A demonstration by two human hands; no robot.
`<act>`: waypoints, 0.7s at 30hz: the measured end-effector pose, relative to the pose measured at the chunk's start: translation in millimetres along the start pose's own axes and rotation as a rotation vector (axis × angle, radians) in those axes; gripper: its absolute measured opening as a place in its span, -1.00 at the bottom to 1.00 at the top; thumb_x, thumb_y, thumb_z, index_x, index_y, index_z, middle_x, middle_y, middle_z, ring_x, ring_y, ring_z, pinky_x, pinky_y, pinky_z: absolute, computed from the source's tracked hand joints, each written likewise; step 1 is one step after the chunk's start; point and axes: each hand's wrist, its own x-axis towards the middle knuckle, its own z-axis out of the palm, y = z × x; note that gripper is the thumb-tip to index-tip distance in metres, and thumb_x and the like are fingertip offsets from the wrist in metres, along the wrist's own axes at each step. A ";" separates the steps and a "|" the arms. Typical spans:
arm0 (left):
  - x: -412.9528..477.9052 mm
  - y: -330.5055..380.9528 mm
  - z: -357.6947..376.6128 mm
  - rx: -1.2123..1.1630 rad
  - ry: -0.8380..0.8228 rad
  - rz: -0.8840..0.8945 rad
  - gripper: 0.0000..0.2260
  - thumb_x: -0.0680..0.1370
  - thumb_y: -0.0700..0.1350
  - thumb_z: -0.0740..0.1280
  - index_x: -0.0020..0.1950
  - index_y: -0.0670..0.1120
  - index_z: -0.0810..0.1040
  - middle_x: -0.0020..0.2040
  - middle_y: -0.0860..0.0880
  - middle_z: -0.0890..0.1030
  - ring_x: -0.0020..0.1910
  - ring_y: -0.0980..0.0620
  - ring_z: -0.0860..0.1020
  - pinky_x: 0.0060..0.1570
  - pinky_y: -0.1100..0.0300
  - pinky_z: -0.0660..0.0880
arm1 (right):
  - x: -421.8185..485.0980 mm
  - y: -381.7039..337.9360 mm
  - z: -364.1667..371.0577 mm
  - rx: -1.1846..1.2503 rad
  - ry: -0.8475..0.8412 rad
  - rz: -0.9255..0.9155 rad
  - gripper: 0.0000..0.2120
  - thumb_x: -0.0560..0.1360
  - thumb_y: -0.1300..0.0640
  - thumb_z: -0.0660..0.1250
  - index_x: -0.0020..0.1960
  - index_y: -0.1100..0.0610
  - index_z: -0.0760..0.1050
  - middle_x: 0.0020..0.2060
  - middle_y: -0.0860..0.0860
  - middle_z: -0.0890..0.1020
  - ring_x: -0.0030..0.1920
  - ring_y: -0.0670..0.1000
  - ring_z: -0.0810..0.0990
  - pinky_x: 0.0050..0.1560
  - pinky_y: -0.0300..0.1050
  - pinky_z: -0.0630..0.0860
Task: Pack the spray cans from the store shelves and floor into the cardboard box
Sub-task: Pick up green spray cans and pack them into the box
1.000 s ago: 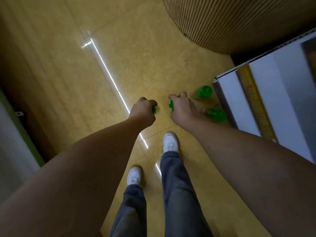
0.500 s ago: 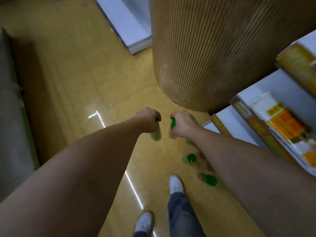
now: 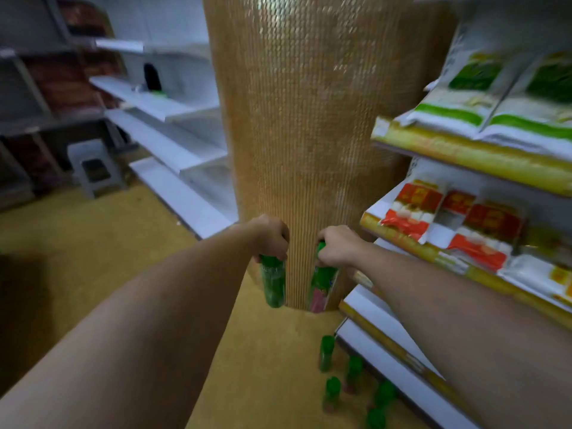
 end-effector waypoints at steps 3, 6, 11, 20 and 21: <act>-37.1 37.1 -32.7 0.051 0.030 0.101 -0.66 0.52 -0.10 0.46 0.29 -0.07 0.58 0.02 -0.12 0.51 -0.12 -0.15 0.67 -0.21 0.01 0.70 | -49.4 -8.2 -44.3 -0.044 0.094 0.057 -0.63 0.43 -0.01 0.51 0.15 0.15 0.61 0.01 0.10 0.58 -0.10 0.08 0.58 -0.40 -0.21 0.41; -67.4 74.8 -53.7 0.121 0.064 0.188 -0.70 0.53 -0.10 0.46 0.25 -0.06 0.61 -0.01 -0.09 0.51 -0.14 -0.10 0.64 -0.22 0.03 0.70 | -97.8 -13.4 -84.4 -0.048 0.171 0.120 -0.69 0.42 0.02 0.46 0.10 0.14 0.63 -0.06 0.10 0.62 -0.17 0.08 0.61 -0.32 -0.07 0.59; -123.6 145.4 -68.3 0.154 0.101 0.357 -0.71 0.49 -0.14 0.49 0.21 -0.11 0.64 -0.04 -0.06 0.52 -0.10 -0.06 0.58 -0.24 -0.01 0.69 | -198.7 -3.2 -130.3 -0.020 0.314 0.241 -0.69 0.45 0.02 0.47 0.12 0.16 0.62 -0.10 0.11 0.63 -0.17 0.08 0.63 -0.23 -0.02 0.67; -204.0 303.7 -27.2 0.215 0.032 0.689 -0.78 0.52 -0.18 0.47 0.16 -0.11 0.64 0.06 -0.13 0.55 -0.07 -0.12 0.57 -0.18 -0.09 0.69 | -382.7 71.8 -155.7 -0.012 0.522 0.571 -0.70 0.48 -0.04 0.47 0.05 0.17 0.63 -0.04 0.15 0.64 -0.12 0.11 0.61 -0.22 0.01 0.64; -213.4 321.6 -17.0 0.226 0.025 0.732 -0.78 0.52 -0.18 0.47 0.16 -0.10 0.64 0.09 -0.14 0.55 -0.02 -0.15 0.58 -0.18 -0.09 0.69 | -404.2 82.5 -155.8 -0.016 0.531 0.604 -0.70 0.48 -0.04 0.47 0.06 0.17 0.64 -0.04 0.14 0.64 -0.10 0.12 0.61 -0.23 -0.02 0.60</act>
